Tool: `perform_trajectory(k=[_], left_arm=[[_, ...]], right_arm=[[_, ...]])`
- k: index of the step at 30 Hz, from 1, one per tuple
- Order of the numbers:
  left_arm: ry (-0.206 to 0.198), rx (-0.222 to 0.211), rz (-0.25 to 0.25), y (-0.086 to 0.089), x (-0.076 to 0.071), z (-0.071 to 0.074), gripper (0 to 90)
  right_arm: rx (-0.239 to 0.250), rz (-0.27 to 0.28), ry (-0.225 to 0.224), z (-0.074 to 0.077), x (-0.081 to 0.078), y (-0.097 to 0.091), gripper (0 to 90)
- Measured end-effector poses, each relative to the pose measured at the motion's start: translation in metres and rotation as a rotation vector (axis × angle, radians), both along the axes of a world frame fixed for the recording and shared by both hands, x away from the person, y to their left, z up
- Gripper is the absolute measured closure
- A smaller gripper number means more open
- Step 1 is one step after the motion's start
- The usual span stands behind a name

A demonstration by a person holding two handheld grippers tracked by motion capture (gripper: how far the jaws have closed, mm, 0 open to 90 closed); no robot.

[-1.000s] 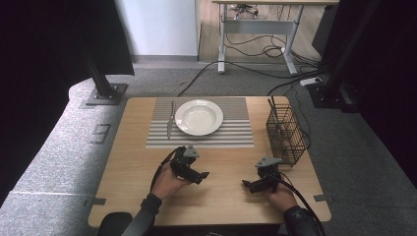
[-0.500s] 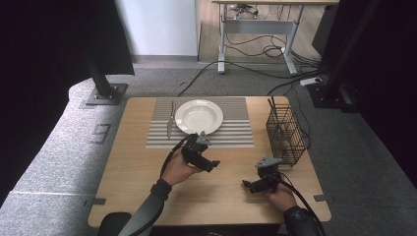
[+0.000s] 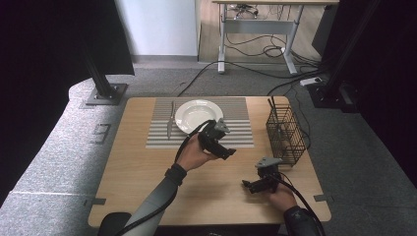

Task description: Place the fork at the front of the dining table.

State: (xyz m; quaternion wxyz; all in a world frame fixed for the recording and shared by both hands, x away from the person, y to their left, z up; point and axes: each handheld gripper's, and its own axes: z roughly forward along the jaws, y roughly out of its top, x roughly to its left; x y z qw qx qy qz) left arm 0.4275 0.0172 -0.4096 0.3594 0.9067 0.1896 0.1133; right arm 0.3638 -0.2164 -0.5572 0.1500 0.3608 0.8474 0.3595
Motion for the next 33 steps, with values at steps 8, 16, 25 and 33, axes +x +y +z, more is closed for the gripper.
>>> perform_trajectory(k=[8, 16, 25, 33], left_arm=[[-0.003, -0.008, -0.042, -0.034, 0.010, 0.020, 14.0], [-0.008, 0.002, -0.099, -0.070, 0.014, 0.030, 14.8], [0.009, 0.003, -0.141, -0.104, 0.021, 0.033, 19.0], [0.033, -0.016, -0.166, -0.130, 0.028, 0.034, 30.7]], right_arm=[[-0.002, 0.003, 0.000, 0.000, 0.000, 0.000, 0.0], [-0.001, 0.002, 0.000, 0.000, 0.000, 0.000, 0.0], [-0.005, 0.003, -0.002, 0.000, 0.000, 0.000, 0.0], [-0.005, 0.004, -0.002, 0.000, 0.000, 0.000, 0.0]])
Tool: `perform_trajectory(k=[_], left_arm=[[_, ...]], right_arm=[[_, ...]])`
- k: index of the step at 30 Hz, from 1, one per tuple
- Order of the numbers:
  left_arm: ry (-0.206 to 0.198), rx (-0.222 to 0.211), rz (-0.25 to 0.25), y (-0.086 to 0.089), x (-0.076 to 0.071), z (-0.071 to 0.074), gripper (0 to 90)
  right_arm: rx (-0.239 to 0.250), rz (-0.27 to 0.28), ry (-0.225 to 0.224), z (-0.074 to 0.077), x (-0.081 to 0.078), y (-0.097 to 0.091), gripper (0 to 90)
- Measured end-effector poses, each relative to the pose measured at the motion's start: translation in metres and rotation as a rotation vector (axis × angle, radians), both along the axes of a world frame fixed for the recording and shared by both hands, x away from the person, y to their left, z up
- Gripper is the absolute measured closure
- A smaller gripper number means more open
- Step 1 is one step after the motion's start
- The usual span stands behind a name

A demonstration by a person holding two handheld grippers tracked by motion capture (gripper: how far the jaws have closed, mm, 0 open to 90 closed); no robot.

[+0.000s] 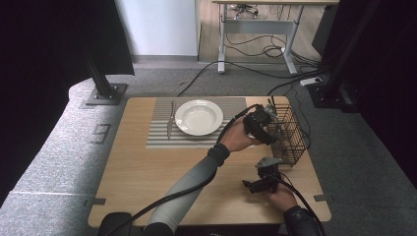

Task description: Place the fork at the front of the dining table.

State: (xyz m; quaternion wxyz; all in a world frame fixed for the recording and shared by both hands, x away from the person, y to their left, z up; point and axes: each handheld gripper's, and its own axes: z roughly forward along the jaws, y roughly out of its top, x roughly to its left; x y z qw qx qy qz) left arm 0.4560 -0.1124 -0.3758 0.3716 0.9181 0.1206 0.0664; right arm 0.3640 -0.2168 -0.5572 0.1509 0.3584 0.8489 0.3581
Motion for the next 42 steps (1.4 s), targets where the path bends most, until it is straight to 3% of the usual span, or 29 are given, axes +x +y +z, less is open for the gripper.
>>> perform_trajectory(k=[5, 7, 10, 11, 16, 19, 23, 27, 31, 42], left_arm=[[0.017, 0.000, -0.016, -0.011, 0.001, -0.002, 40.1], [0.034, 0.004, -0.022, -0.017, 0.000, -0.003, 49.7], [0.043, 0.009, -0.017, -0.020, 0.000, -0.004, 55.8], [0.061, 0.005, -0.015, -0.022, 0.000, -0.005, 63.0], [0.080, 0.009, 0.002, -0.025, 0.001, -0.003, 76.8], [0.074, 0.022, 0.000, -0.025, 0.000, -0.001, 77.5], [0.083, 0.002, -0.008, -0.023, 0.000, 0.003, 77.8], [0.059, -0.006, -0.009, -0.018, -0.001, 0.014, 78.0], [0.033, -0.040, -0.003, -0.006, -0.001, 0.035, 78.0], [-0.018, -0.077, 0.014, 0.023, -0.006, 0.073, 78.1]], right_arm=[[0.001, 0.000, 0.000, 0.000, 0.000, 0.000, 0.0], [0.001, 0.000, 0.000, 0.000, 0.000, 0.000, 0.0], [0.000, 0.003, -0.003, 0.000, 0.000, 0.000, 0.0], [0.000, 0.005, -0.004, 0.000, 0.000, 0.000, 0.0], [0.000, 0.000, 0.000, 0.000, 0.000, 0.000, 0.0], [0.000, -0.002, 0.000, 0.000, 0.000, 0.000, 0.0], [0.002, -0.002, 0.001, 0.000, 0.000, 0.000, 0.0], [0.003, -0.003, 0.003, 0.000, 0.000, 0.000, 0.0], [0.002, -0.003, 0.002, 0.000, 0.000, 0.000, 0.0], [0.004, -0.006, 0.004, 0.000, 0.000, 0.000, 0.0]])
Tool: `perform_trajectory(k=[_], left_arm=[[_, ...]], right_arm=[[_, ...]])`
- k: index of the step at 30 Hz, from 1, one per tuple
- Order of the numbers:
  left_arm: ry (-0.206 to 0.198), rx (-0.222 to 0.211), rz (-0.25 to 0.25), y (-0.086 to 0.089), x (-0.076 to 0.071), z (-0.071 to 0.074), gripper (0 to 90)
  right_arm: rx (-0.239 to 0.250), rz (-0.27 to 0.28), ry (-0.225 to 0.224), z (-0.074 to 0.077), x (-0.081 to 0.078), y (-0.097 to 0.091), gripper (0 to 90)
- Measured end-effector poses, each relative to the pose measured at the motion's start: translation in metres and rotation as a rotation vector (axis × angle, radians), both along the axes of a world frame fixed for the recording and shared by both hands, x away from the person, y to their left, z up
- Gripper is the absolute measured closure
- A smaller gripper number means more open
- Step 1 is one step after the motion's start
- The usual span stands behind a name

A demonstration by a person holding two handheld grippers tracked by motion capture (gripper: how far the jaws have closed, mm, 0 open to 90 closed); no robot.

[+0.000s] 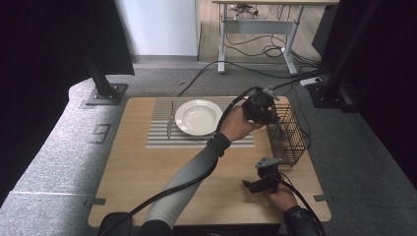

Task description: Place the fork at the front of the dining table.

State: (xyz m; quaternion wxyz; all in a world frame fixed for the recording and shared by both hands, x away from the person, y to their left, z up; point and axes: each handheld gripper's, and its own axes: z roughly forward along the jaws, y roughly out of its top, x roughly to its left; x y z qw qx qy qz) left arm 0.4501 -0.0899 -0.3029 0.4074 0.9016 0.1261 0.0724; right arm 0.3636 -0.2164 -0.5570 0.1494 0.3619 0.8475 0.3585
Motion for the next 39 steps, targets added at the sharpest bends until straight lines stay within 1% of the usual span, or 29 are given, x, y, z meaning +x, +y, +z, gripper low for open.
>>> perform_trajectory(k=[2, 3, 4, 6, 7, 11, 13, 14, 15, 17, 18, 19, 21, 22, 24, 25, 27, 28, 31, 34, 36, 38, 39], left_arm=[[-0.008, -0.004, 0.008, 0.006, -0.001, 0.007, 78.2], [-0.017, -0.007, 0.019, 0.012, -0.001, 0.013, 78.2], [-0.017, -0.007, 0.019, 0.012, -0.001, 0.013, 78.2], [-0.026, -0.007, 0.031, 0.020, -0.002, 0.020, 78.2], [-0.026, -0.007, 0.031, 0.020, -0.002, 0.020, 78.2], [-0.038, -0.004, 0.050, 0.035, -0.003, 0.027, 78.3], [-0.038, -0.003, 0.053, 0.038, -0.003, 0.027, 78.3], [-0.035, 0.004, 0.057, 0.045, -0.003, 0.026, 78.3], [-0.035, 0.004, 0.057, 0.045, -0.003, 0.026, 78.3], [-0.033, 0.015, 0.064, 0.053, -0.003, 0.023, 78.3], [-0.026, 0.019, 0.073, 0.061, -0.003, 0.019, 78.3], [-0.026, 0.019, 0.073, 0.061, -0.003, 0.019, 78.3], [-0.019, 0.025, 0.081, 0.069, -0.002, 0.015, 78.4], [-0.013, 0.028, 0.092, 0.076, -0.002, 0.010, 78.3], [-0.007, 0.033, 0.097, 0.084, -0.001, 0.005, 78.3], [-0.007, 0.033, 0.097, 0.084, -0.001, 0.005, 78.4], [0.008, 0.029, 0.105, 0.094, -0.001, -0.003, 78.3], [0.008, 0.029, 0.105, 0.094, -0.001, -0.003, 78.4], [0.019, 0.033, 0.106, 0.104, -0.004, -0.011, 78.4], [0.032, 0.032, 0.107, 0.114, -0.007, -0.021, 78.4], [0.035, 0.031, 0.108, 0.116, -0.008, -0.024, 78.4], [0.040, 0.038, 0.105, 0.121, -0.010, -0.031, 78.4], [0.040, 0.038, 0.105, 0.121, -0.010, -0.031, 78.4]], right_arm=[[0.000, 0.000, 0.000, 0.000, 0.000, 0.000, 0.0], [0.000, 0.000, 0.000, 0.000, 0.000, 0.000, 0.0], [0.000, 0.000, 0.000, 0.000, 0.000, 0.000, 0.0], [0.000, 0.000, 0.000, 0.000, 0.000, 0.000, 0.0], [0.000, 0.000, 0.000, 0.000, 0.000, 0.000, 0.0], [0.000, 0.001, 0.000, 0.000, 0.000, 0.000, 0.0], [0.000, 0.001, 0.000, 0.000, 0.000, 0.000, 0.0], [-0.001, 0.002, 0.001, 0.000, 0.000, 0.000, 0.0], [-0.001, 0.002, 0.001, 0.000, 0.000, 0.000, 0.0], [-0.001, 0.003, 0.001, 0.000, 0.000, 0.000, 0.0], [-0.002, 0.003, 0.000, 0.000, 0.000, 0.000, 0.0], [-0.002, 0.003, 0.000, 0.000, 0.000, 0.000, 0.0], [-0.001, 0.003, 0.001, 0.000, 0.000, 0.000, 0.0], [-0.002, 0.005, 0.002, 0.000, 0.000, 0.000, 0.0], [-0.002, 0.005, 0.002, 0.000, 0.000, 0.000, 0.0], [-0.002, 0.005, 0.002, 0.000, 0.000, 0.000, 0.0], [-0.001, 0.003, -0.001, 0.000, 0.000, 0.000, 0.0], [-0.001, 0.002, -0.001, 0.000, 0.000, 0.000, 0.0], [-0.002, 0.001, 0.001, 0.001, 0.000, 0.000, 0.1], [-0.004, 0.000, 0.007, 0.002, 0.000, -0.002, 3.2], [-0.006, 0.000, 0.009, 0.003, 0.000, -0.002, 4.2], [-0.006, 0.001, 0.005, 0.003, 0.000, -0.002, 5.6], [-0.006, 0.001, 0.005, 0.003, 0.000, -0.002, 5.6]])
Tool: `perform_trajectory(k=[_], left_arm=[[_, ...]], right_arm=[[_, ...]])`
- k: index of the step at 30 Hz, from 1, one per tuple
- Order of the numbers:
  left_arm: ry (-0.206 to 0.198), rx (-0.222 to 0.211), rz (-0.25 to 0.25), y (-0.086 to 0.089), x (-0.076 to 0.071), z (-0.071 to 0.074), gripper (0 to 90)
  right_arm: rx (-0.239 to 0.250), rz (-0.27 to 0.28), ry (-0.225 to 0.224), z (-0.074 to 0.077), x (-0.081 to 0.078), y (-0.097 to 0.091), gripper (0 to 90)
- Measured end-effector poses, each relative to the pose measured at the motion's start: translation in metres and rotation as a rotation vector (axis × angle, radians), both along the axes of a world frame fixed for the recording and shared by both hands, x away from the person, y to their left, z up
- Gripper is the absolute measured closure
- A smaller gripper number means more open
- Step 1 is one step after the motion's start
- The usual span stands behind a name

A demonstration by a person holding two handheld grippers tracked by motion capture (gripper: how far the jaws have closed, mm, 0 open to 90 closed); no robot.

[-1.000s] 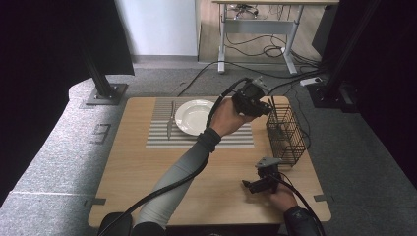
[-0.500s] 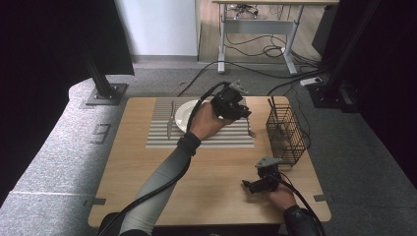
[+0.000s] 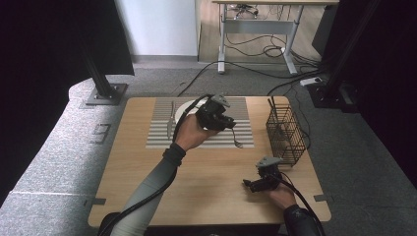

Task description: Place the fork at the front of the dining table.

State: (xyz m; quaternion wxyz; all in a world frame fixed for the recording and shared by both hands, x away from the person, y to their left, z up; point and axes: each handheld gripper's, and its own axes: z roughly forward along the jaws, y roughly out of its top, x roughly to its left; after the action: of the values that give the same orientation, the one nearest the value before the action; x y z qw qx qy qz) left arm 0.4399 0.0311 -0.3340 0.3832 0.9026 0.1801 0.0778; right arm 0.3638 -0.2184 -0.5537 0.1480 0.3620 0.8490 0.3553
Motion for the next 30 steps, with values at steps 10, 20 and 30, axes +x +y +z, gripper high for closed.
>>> perform_trajectory(k=[10, 20, 30], left_arm=[[0.034, -0.004, -0.013, 0.012, -0.007, -0.025, 78.4], [0.061, -0.014, -0.040, 0.016, -0.013, -0.044, 78.4], [0.072, -0.001, -0.088, 0.018, -0.019, -0.047, 78.4]], right_arm=[[0.047, 0.036, 0.002, 0.013, 0.003, 0.003, 7.1], [0.142, 0.076, -0.030, 0.033, 0.011, 0.008, 12.3], [0.189, 0.184, -0.114, 0.057, 0.027, 0.039, 35.2]])
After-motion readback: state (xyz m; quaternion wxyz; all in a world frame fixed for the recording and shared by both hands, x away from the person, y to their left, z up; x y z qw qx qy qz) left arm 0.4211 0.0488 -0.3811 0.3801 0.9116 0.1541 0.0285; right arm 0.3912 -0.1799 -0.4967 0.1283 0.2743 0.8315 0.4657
